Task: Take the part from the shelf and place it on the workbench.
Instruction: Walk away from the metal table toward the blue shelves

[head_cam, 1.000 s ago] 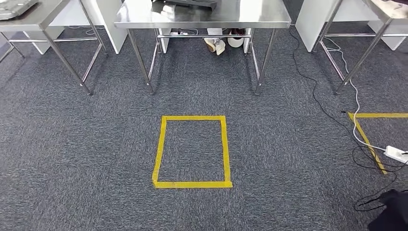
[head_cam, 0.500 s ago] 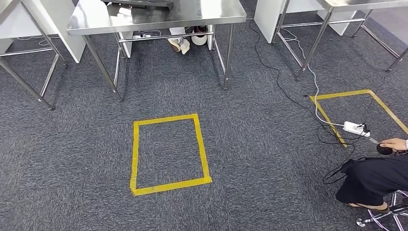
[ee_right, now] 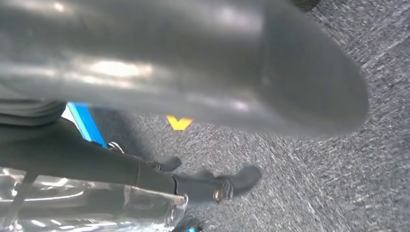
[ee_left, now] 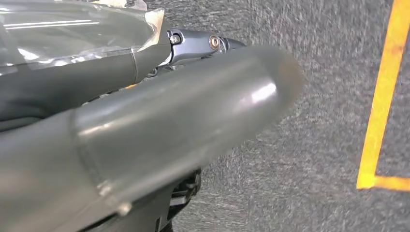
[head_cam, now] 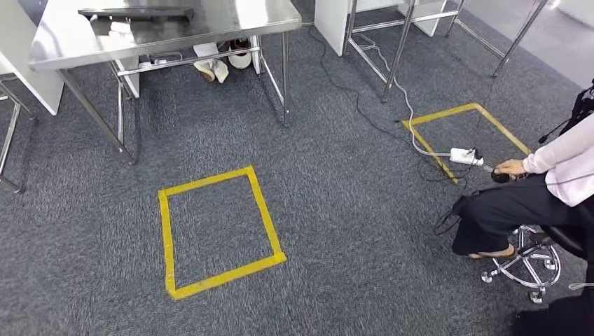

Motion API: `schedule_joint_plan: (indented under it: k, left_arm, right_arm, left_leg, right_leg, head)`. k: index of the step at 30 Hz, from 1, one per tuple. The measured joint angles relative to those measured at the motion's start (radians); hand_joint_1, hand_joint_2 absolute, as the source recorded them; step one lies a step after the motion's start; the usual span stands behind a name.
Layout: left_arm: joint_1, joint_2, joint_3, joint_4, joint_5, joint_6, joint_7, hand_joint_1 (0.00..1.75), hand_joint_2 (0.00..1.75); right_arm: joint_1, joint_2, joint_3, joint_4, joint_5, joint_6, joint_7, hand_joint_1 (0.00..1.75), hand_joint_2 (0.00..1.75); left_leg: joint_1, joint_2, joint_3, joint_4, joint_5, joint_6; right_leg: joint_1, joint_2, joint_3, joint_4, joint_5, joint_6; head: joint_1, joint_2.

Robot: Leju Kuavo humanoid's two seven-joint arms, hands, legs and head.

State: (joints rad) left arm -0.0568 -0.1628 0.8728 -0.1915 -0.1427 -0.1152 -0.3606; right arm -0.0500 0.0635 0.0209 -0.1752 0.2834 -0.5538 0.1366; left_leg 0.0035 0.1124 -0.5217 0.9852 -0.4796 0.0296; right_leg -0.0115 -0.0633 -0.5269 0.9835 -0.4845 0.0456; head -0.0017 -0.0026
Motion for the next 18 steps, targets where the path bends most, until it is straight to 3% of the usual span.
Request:
schedule_joint_plan:
  k: [1,2,4,6,7,8,9,11,13,15,17,18]
  left_arm:
    - [-0.002,0.0,0.0,0.0,0.0,0.0,0.0,0.0,0.0]
    - [-0.004,-0.001,0.0,0.0,0.0,0.0,0.0,0.0,0.0]
    - [-0.004,0.0,0.0,0.0,0.0,0.0,0.0,0.0,0.0]
    - [-0.001,0.0,0.0,0.0,0.0,-0.001,0.0,0.0,0.0]
    - [0.001,0.0,0.0,0.0,0.0,-0.001,0.0,0.0,0.0]
    - [0.003,0.0,0.0,0.0,0.0,-0.001,0.0,0.0,0.0]
    - [0.003,0.0,0.0,0.0,0.0,0.0,0.0,0.0,0.0]
    - [0.003,0.001,0.0,0.0,0.0,-0.001,0.0,0.0,0.0]
    - [0.003,0.002,0.0,0.0,0.0,-0.001,0.0,0.0,0.0]
    - [0.004,0.003,0.0,0.0,0.0,-0.001,0.0,0.0,0.0]
    - [0.002,0.001,0.0,0.0,-0.001,-0.001,0.0,0.0,0.0]
    - [0.001,0.0,0.0,0.0,-0.001,-0.001,0.0,0.0,0.0]
  right_arm:
    - [0.001,0.0,-0.001,0.0,-0.001,0.0,0.0,0.0,0.0]
    - [0.002,0.0,-0.002,0.0,-0.001,0.0,0.0,0.0,0.0]
    - [0.001,-0.001,-0.003,0.0,-0.003,0.0,0.0,0.0,0.0]
    - [-0.001,0.0,-0.004,0.0,-0.003,0.0,0.0,0.0,0.0]
    - [-0.001,0.001,-0.004,0.0,-0.003,0.0,0.0,0.0,0.0]
    - [0.0,0.001,-0.004,0.0,-0.003,0.001,0.0,0.0,0.0]
    - [0.001,0.001,-0.005,0.0,-0.003,0.001,0.0,0.0,0.0]
    - [0.002,0.001,-0.005,0.0,-0.003,0.001,0.0,0.0,0.0]
    - [-0.001,0.002,-0.005,0.0,-0.003,0.002,0.0,0.0,0.0]
    - [-0.004,0.003,-0.005,0.0,-0.003,0.002,0.0,0.0,0.0]
    - [-0.002,0.002,-0.006,0.001,-0.003,0.002,0.001,0.0,0.0]
    - [0.0,0.001,-0.007,0.001,-0.003,0.002,0.002,0.0,0.0]
  left_leg:
    - [0.002,0.008,0.003,0.0,-0.001,-0.008]
    - [0.004,0.002,0.003,0.003,-0.006,-0.015]
    - [0.01,-0.046,-0.016,0.053,-0.049,-0.028]
    - [0.014,-0.099,-0.068,0.177,-0.125,-0.034]
    - [0.014,-0.107,-0.095,0.241,-0.154,-0.035]
    - [0.015,-0.11,-0.113,0.281,-0.163,-0.036]
    - [0.015,-0.112,-0.115,0.286,-0.153,-0.036]
    - [0.018,-0.126,-0.072,0.195,-0.087,-0.033]
    - [0.024,-0.177,-0.018,0.073,-0.033,-0.027]
    - [0.024,-0.205,0.0,0.024,-0.023,-0.023]
    - [0.019,-0.181,-0.002,0.018,-0.018,-0.012]
    - [0.017,-0.168,-0.002,0.014,-0.014,-0.004]
  right_leg:
    - [0.001,0.011,-0.002,-0.004,0.003,-0.01]
    - [-0.002,0.021,-0.003,-0.005,0.006,-0.018]
    - [-0.012,0.041,0.0,-0.01,0.016,-0.035]
    - [-0.014,0.062,-0.003,-0.009,0.022,-0.045]
    - [-0.013,0.075,-0.005,-0.009,0.023,-0.046]
    - [-0.012,0.088,-0.007,-0.008,0.024,-0.047]
    - [-0.011,0.101,-0.008,-0.006,0.025,-0.047]
    - [-0.012,0.129,-0.008,-0.003,0.025,-0.047]
    - [-0.008,0.154,-0.013,0.004,0.025,-0.042]
    - [-0.006,0.175,-0.027,0.009,0.03,-0.031]
    - [-0.009,0.19,-0.043,0.009,0.037,-0.013]
    - [-0.009,0.175,-0.052,0.017,0.034,-0.008]
  head:
    - [0.0,0.0]
    - [0.0,0.0]
    - [-0.001,0.0]
    - [-0.003,0.0]
    - [-0.003,0.0]
    - [-0.003,0.0]
    - [-0.003,0.0]
    - [-0.003,0.0]
    - [-0.003,0.0]
    - [-0.002,0.0]
    - [-0.002,0.0]
    - [-0.002,0.0]
